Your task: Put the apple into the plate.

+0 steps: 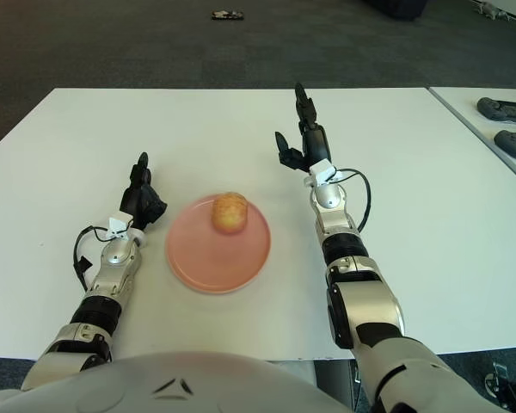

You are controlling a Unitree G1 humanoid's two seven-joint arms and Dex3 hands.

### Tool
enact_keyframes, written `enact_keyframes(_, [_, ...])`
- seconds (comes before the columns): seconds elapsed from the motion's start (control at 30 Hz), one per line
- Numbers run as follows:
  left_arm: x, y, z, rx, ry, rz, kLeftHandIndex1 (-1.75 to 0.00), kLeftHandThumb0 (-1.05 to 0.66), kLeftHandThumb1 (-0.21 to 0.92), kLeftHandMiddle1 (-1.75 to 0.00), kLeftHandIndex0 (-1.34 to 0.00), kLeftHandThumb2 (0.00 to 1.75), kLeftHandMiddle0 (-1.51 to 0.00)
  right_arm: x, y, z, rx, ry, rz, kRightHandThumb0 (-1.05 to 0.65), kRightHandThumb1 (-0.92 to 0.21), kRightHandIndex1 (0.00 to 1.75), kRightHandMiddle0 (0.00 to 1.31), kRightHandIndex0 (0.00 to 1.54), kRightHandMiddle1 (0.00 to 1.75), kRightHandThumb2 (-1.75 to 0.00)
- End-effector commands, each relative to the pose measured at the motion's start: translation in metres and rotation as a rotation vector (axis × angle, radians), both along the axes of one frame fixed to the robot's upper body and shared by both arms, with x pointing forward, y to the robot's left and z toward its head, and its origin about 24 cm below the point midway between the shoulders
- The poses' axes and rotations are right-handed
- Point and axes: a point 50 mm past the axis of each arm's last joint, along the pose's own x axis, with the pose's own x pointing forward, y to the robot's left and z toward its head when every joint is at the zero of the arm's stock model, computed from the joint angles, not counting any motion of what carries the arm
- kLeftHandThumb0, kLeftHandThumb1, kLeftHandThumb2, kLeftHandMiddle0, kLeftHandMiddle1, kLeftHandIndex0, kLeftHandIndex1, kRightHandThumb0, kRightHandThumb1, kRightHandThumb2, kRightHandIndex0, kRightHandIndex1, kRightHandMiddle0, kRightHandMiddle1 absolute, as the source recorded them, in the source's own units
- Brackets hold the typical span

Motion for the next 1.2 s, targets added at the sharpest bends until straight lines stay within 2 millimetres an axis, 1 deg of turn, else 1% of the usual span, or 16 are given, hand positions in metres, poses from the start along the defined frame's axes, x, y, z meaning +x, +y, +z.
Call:
enact_keyframes(0.0, [-0.008,0.0054,-0.0125,0.001,0.067,0.02,-0.18,-1.0,0.92,0.0,0.0,1.21,-0.04,0.0021,-0.0023,0.0054,0.01,-0.023,-0.008,-0.98,-0.92,0.0,0.0,0.0,0.0,-0.76])
enact_keyframes(0.37, [-0.0083,0.0054,-0.0122,0.0,0.065,0.009,-0.18,-1.0,0.92,0.0,0.0,1.21,-0.03,0.0012,-0.0018,0.0056,0.01,-0.028,-0.006,-0.98,-0.92,0.0,0.0,0.0,0.0,-0.76])
enact_keyframes(0.77, [-0.0083,0.0045,-0.0109,0.008,0.062,-0.001,-0.14,-1.0,0.92,0.0,0.0,1.2,-0.01,0.0007,-0.0017,0.0057,0.01,-0.03,-0.006,-0.98,-0.92,0.0,0.0,0.0,0.0,-0.76])
enact_keyframes(1.17, [-0.0086,0.0028,-0.008,0.027,0.043,0.004,-0.16,-1.0,0.92,0.0,0.0,1.21,-0.01,-0.0001,-0.0004,0.0056,0.011,-0.033,-0.004,-0.98,-0.92,0.0,0.0,0.0,0.0,-0.76])
